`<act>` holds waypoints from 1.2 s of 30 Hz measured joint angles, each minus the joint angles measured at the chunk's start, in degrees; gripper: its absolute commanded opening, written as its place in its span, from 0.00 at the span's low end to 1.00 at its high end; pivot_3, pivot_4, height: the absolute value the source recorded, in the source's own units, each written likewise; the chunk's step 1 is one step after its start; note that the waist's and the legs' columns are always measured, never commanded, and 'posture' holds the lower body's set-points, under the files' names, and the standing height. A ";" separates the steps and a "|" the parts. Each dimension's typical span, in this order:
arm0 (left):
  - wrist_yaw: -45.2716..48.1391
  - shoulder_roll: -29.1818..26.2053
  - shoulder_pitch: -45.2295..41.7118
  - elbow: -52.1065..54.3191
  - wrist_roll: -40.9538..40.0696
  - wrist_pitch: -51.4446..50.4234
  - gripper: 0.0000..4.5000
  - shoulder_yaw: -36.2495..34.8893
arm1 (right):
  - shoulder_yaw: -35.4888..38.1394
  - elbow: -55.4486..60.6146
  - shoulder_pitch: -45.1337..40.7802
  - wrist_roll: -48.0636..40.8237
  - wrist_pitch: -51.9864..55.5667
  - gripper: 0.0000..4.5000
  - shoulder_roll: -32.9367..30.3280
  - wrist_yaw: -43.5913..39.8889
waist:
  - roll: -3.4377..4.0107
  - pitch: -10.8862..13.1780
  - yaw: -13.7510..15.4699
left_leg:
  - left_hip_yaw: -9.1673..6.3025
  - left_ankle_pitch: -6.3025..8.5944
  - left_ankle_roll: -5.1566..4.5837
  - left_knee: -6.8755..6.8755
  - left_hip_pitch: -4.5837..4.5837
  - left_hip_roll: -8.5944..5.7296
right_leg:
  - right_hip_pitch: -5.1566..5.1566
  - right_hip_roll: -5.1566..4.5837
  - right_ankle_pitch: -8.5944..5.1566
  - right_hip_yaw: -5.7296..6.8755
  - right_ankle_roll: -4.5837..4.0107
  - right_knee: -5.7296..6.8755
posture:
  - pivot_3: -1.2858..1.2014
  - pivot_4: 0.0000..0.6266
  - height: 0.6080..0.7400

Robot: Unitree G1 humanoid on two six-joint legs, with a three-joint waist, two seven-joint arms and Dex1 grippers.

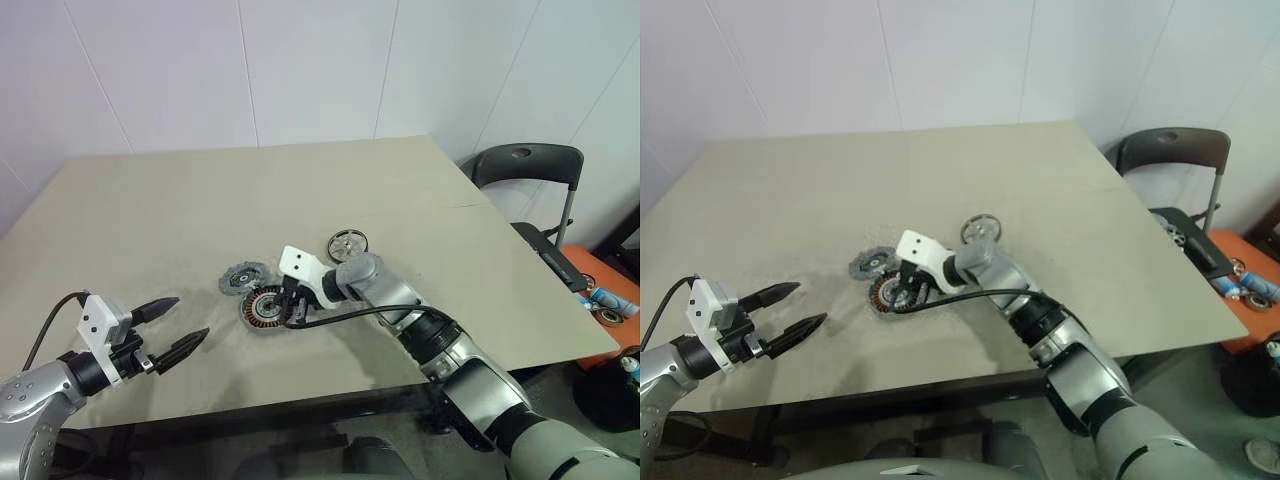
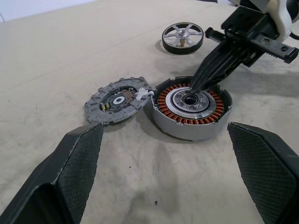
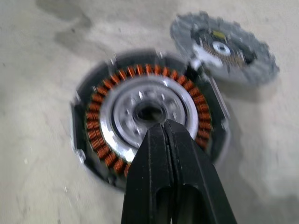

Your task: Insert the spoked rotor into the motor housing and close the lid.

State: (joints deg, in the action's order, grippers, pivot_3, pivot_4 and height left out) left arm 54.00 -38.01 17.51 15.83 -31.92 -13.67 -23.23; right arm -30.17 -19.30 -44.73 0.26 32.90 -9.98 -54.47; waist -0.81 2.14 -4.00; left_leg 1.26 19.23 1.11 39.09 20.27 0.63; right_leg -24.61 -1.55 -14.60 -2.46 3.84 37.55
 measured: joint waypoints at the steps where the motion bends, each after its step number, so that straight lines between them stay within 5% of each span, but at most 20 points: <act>1: -0.02 0.00 0.02 0.00 0.00 0.00 1.00 0.00 | 0.12 0.01 0.00 -0.04 0.12 0.01 -0.09 -0.07 | 0.00 0.00 -0.01 | 0.00 0.00 0.00 0.00 0.00 0.00 | 0.00 0.00 0.00 0.00 0.00 0.00 | 0.52 0.00 1.00; 11: -0.20 0.00 -0.19 0.01 0.00 0.00 1.00 0.07 | 4.89 0.08 -2.58 -3.54 2.20 0.01 3.96 0.34 | 0.01 0.01 -0.02 | 0.00 0.00 0.00 0.00 0.00 0.00 | 0.00 0.00 0.00 0.01 0.00 0.01 | 0.52 0.00 1.00; 26: -0.62 0.00 0.05 0.26 -0.01 -0.10 1.00 0.42 | 2.46 -2.63 2.08 -1.30 -1.37 0.01 3.82 0.63 | 0.01 -0.05 -0.02 | 0.01 0.00 0.00 0.01 -0.19 0.03 | 0.14 0.04 0.00 0.00 -0.01 0.05 | 0.52 0.00 1.00; 36: -0.45 -0.02 -0.29 0.26 0.00 -0.57 1.00 0.43 | 17.08 0.17 -3.47 -10.86 9.50 0.01 3.45 3.61 | 0.00 -0.05 0.13 | -0.02 0.00 0.00 0.00 0.01 0.00 | 0.03 -0.03 0.00 0.02 -0.01 -0.04 | 0.52 0.00 1.00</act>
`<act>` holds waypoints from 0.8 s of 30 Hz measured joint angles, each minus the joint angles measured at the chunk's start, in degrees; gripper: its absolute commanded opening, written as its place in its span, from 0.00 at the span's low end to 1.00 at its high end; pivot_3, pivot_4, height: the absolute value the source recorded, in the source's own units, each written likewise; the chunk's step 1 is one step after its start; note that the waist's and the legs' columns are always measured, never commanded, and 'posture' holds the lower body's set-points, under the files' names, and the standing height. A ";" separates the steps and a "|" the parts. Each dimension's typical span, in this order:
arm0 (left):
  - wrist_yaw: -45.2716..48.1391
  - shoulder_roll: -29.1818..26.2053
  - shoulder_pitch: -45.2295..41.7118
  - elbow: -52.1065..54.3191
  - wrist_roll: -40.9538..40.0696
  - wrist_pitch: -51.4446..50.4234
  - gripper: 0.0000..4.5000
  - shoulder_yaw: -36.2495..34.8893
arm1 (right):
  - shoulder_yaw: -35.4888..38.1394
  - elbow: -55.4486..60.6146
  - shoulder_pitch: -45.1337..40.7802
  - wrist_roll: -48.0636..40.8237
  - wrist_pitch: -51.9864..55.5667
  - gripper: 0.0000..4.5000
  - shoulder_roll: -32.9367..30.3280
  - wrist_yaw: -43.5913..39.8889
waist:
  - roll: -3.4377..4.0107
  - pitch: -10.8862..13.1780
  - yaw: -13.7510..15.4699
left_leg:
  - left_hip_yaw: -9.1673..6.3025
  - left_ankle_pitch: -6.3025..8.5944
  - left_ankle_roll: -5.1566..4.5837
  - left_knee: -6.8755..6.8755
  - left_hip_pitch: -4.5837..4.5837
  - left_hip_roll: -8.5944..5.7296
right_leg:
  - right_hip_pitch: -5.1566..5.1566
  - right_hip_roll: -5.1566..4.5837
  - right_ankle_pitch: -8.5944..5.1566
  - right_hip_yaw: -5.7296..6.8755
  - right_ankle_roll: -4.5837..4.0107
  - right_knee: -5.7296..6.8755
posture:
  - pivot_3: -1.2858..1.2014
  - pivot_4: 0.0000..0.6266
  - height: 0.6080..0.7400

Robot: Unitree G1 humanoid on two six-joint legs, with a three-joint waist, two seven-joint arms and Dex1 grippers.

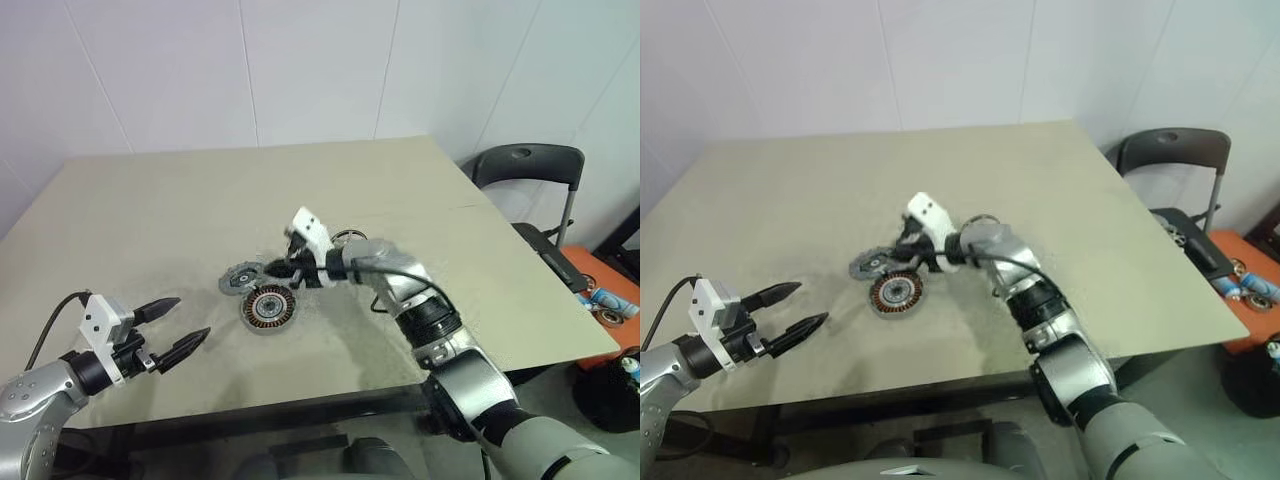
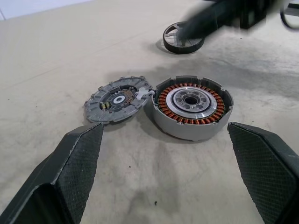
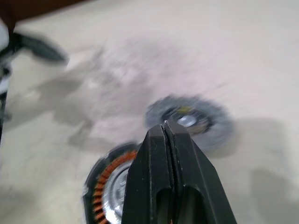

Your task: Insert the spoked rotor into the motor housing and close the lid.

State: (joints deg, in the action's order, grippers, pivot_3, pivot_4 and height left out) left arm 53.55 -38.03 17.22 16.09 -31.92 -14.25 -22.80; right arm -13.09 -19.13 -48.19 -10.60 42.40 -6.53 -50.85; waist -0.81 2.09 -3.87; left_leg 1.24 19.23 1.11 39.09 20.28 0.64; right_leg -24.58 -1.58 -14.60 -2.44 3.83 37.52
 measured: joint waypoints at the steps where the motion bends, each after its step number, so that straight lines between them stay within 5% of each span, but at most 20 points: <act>1: 0.01 0.00 -0.03 0.00 0.00 -0.01 1.00 0.01 | 0.98 0.43 0.12 -0.78 1.42 0.05 -1.21 0.25 | 0.00 0.00 0.01 | 0.00 0.00 0.00 0.00 0.01 -0.02 | 0.00 -0.03 0.00 0.00 0.00 -0.01 | 0.52 0.00 1.00; 4: 0.13 0.00 -0.09 -0.03 0.00 0.00 1.00 0.02 | 5.25 3.07 1.47 -3.52 6.70 0.18 -4.37 1.27 | 0.02 0.01 -0.04 | 0.00 0.01 -0.02 0.00 0.04 -0.02 | -0.01 -0.04 0.00 0.00 0.00 -0.04 | 0.52 0.00 1.00; 15: 1.49 -0.07 -2.54 -1.43 0.07 0.01 1.00 1.49 | 23.65 2.48 3.52 -12.68 23.61 0.99 -16.80 7.18 | 0.11 0.07 -0.26 | 0.09 0.01 -0.04 -0.02 0.00 0.02 | -0.01 0.09 0.00 -0.06 0.00 -0.05 | 0.52 0.00 1.00; 24: 2.26 -0.07 -3.31 -1.50 0.07 -0.02 1.00 1.81 | 36.03 -11.99 0.22 -14.96 27.87 0.99 -9.09 22.80 | 0.13 0.08 -0.23 | 0.13 0.01 -0.05 -0.01 0.00 0.03 | 0.00 0.14 0.01 -0.09 0.02 -0.04 | 0.52 0.00 1.00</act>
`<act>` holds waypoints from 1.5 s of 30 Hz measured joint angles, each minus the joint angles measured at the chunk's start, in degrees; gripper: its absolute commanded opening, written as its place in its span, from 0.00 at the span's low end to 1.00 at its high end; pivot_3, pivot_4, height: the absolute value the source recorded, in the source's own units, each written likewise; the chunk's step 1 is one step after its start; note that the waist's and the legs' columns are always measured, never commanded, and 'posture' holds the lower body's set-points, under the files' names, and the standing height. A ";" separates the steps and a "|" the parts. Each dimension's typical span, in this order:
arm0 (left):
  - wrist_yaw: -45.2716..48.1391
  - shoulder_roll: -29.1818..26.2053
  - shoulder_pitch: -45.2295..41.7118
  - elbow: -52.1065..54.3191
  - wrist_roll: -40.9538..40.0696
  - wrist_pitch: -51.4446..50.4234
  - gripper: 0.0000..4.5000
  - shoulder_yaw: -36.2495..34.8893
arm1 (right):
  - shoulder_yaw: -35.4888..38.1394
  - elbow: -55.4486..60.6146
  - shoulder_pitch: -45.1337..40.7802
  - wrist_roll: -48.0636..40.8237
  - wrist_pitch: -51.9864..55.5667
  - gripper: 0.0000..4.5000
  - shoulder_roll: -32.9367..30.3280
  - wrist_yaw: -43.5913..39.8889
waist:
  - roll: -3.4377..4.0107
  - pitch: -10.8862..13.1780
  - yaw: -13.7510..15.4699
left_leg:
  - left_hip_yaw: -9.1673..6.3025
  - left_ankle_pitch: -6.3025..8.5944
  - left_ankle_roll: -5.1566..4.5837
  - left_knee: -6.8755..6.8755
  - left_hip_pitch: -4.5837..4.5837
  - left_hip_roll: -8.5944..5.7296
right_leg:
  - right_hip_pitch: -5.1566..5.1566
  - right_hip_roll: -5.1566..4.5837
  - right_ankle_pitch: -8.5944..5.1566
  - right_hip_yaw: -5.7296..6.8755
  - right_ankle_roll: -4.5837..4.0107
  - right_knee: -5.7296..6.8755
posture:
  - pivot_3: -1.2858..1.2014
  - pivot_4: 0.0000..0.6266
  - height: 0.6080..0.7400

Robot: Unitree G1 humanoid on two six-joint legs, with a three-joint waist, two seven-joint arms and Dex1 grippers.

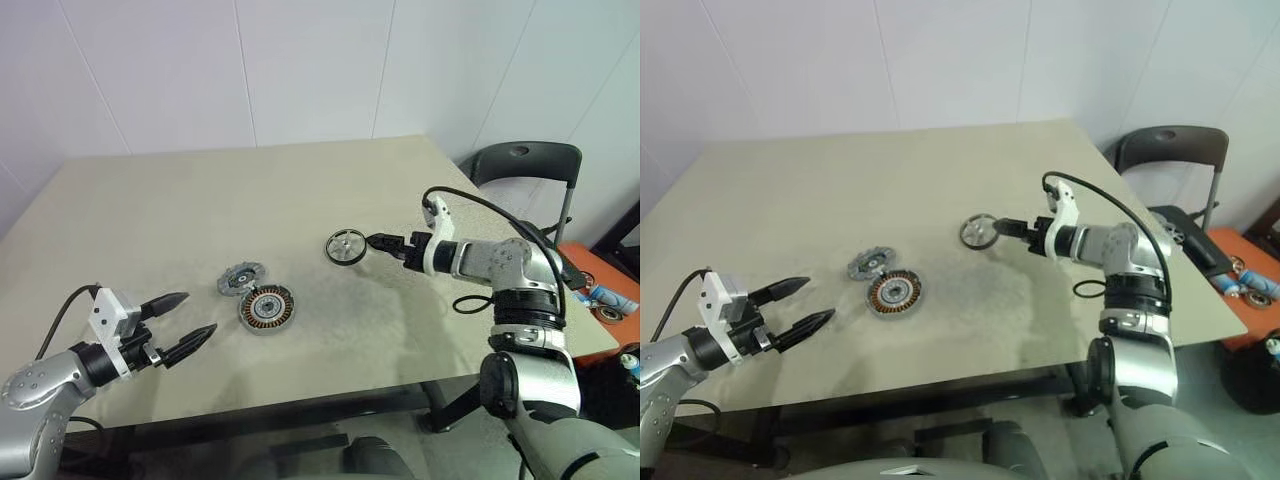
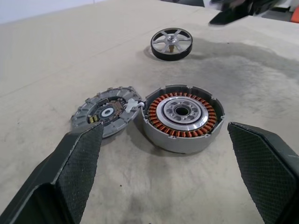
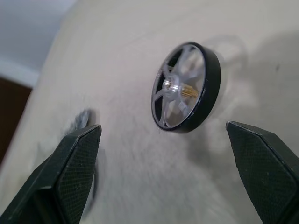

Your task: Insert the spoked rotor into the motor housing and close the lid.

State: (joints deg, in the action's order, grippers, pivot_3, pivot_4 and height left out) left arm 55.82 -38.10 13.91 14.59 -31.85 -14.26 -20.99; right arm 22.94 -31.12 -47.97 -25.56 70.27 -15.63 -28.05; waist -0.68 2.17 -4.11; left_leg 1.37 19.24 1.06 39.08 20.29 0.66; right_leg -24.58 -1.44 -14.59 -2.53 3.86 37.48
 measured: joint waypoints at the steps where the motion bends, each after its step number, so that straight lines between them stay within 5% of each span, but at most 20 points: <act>1: 0.00 0.03 0.05 0.01 0.00 0.01 1.00 -0.01 | 0.86 -1.85 -0.58 -0.16 -0.39 0.99 0.87 1.44 | 0.00 0.00 0.04 | -0.01 0.00 0.00 0.00 0.01 0.00 | 0.00 0.00 0.00 0.00 0.00 -0.01 | 0.52 0.00 1.00; 13: -0.35 0.60 3.46 1.45 0.02 0.24 1.00 -0.16 | 6.81 -21.84 -6.27 -1.37 -13.44 0.99 3.43 9.61 | 0.01 0.01 -0.12 | 0.01 0.05 -0.08 0.00 -0.05 0.00 | 0.10 -0.02 0.01 -0.01 0.01 -0.10 | 0.52 0.00 1.00; 16: -0.67 0.61 3.78 1.45 0.02 0.41 1.00 -0.20 | 6.99 -24.77 -7.25 -1.75 -16.29 0.86 3.61 10.28 | 0.01 0.01 -0.13 | 0.01 0.04 -0.08 0.02 -0.08 0.00 | 0.13 0.00 0.01 -0.01 0.01 -0.09 | 0.52 0.00 1.00; 27: -0.74 0.48 2.72 1.28 0.02 1.13 1.00 -0.19 | 7.26 -28.84 -11.02 -3.70 -20.61 0.09 5.66 11.69 | 0.00 -0.01 -0.28 | -0.01 0.04 -0.09 0.01 -0.08 0.01 | 0.14 -0.01 0.02 -0.01 0.02 -0.11 | 0.52 0.00 1.00; 33: -0.65 0.07 2.50 0.78 0.02 1.15 1.00 -0.24 | 6.63 -25.29 -10.68 -5.07 -14.30 0.09 5.49 11.62 | 0.03 0.01 -0.07 | -0.03 0.05 -0.10 0.00 0.04 0.01 | 0.06 -0.03 0.01 0.01 0.02 -0.16 | 0.52 0.00 1.00; 38: 0.06 -0.56 2.71 0.11 0.01 1.21 1.00 -0.98 | 9.61 -14.20 -9.02 -11.36 0.89 0.09 6.62 14.45 | 0.08 0.04 0.00 | -0.03 0.07 -0.12 -0.04 0.09 0.03 | -0.01 -0.05 0.01 0.01 0.02 -0.17 | 0.52 0.00 1.00; 45: 1.19 -1.32 2.91 -0.13 0.00 1.32 1.00 -2.71 | 19.00 3.42 -6.56 -20.36 19.46 0.09 17.10 23.20 | 0.10 0.05 0.02 | -0.05 0.07 -0.12 -0.04 0.08 0.07 | -0.01 -0.04 0.01 0.03 0.02 -0.16 | 0.52 0.00 1.00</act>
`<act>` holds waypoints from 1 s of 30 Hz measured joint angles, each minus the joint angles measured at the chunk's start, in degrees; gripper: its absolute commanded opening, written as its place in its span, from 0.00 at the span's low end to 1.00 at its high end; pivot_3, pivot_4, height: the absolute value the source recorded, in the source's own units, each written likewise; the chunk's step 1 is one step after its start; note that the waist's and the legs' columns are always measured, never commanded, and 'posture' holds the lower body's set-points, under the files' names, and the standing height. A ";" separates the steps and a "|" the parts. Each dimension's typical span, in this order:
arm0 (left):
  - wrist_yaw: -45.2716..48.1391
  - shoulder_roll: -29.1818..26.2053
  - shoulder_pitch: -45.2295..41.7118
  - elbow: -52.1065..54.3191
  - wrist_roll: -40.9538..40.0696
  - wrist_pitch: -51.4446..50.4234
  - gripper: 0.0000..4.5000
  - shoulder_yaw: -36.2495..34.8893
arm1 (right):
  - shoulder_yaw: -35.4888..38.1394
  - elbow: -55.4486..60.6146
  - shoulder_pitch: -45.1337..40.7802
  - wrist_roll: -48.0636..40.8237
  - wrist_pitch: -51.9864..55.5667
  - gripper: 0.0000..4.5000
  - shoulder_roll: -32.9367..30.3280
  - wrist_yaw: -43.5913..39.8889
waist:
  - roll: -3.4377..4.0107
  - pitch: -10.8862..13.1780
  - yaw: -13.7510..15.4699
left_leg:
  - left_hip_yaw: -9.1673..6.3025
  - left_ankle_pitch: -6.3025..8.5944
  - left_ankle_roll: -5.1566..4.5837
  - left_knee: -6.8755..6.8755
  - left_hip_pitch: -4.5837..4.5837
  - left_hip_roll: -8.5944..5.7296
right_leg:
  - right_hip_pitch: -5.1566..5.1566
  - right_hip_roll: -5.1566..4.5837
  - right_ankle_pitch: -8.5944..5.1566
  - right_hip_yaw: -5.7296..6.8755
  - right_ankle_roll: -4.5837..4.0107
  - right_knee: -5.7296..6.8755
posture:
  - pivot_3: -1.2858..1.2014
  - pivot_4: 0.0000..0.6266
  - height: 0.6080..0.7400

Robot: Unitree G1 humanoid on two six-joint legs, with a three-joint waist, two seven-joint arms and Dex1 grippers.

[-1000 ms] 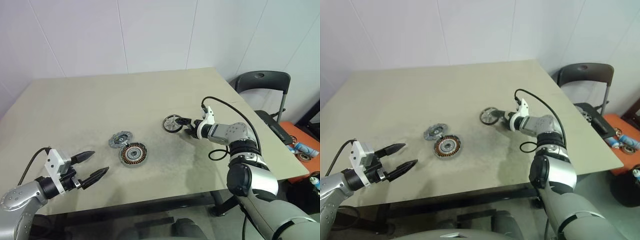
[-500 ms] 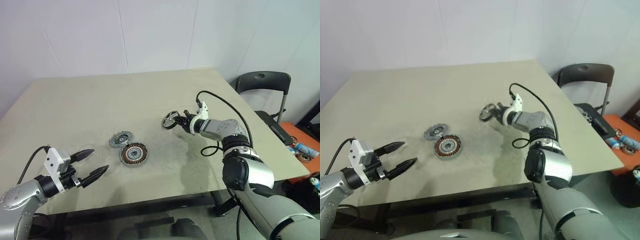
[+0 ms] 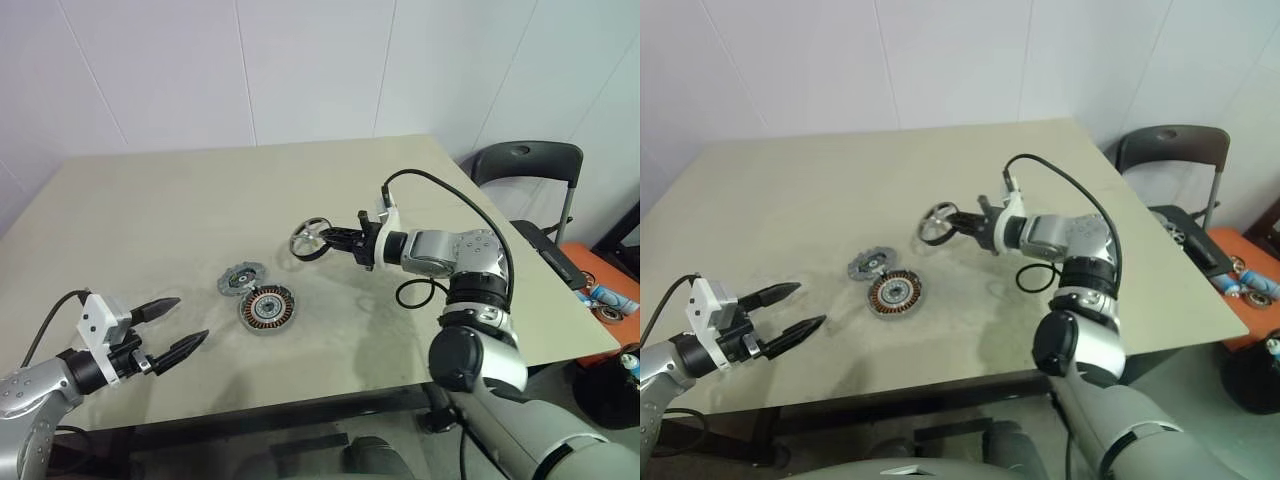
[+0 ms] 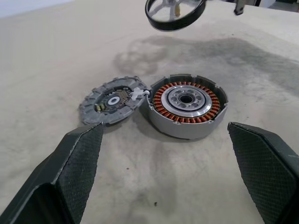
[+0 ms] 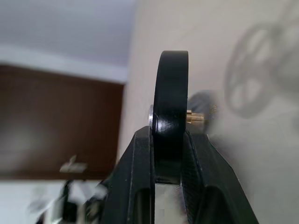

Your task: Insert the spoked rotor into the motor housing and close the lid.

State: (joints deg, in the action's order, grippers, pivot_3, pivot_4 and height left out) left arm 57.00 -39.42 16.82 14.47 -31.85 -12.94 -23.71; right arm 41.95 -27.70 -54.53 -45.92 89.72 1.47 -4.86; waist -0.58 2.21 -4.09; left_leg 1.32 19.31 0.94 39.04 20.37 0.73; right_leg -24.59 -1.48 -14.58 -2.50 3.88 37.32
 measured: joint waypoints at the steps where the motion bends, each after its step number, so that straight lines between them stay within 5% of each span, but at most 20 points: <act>1: 0.06 0.00 0.16 0.01 0.00 0.00 1.00 -0.01 | -0.25 2.98 0.96 -1.03 1.33 0.09 1.43 0.96 | 0.00 0.00 -0.02 | 0.00 0.00 0.00 0.00 0.01 0.00 | 0.00 0.00 0.00 0.00 0.00 -0.02 | 0.52 0.00 1.00; 9: -1.02 0.10 1.03 2.03 0.00 -0.27 1.00 0.00 | -8.23 13.33 7.97 -8.90 2.45 0.09 5.09 6.71 | 0.00 0.00 -0.05 | 0.00 0.02 -0.02 -0.01 0.02 -0.03 | 0.01 -0.04 0.00 0.02 0.01 -0.08 | 0.52 0.00 1.00; 30: -2.73 0.87 3.25 4.29 -0.04 -1.60 1.00 -0.17 | -15.42 6.90 9.87 -17.05 2.49 0.09 5.29 16.42 | 0.02 0.02 -0.41 | 0.01 0.02 -0.04 -0.02 0.04 -0.02 | 0.01 0.02 0.00 0.02 0.01 -0.13 | 0.52 0.00 1.00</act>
State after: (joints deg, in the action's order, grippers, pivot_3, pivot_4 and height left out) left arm 54.27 -38.55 20.06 18.76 -31.89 -14.54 -23.87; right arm 26.53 -20.80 -44.66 -62.97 92.21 6.76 11.56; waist -0.56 2.23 -4.50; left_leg 1.33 19.33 0.91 39.02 20.41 0.72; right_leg -24.58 -1.45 -14.58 -2.48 3.89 37.19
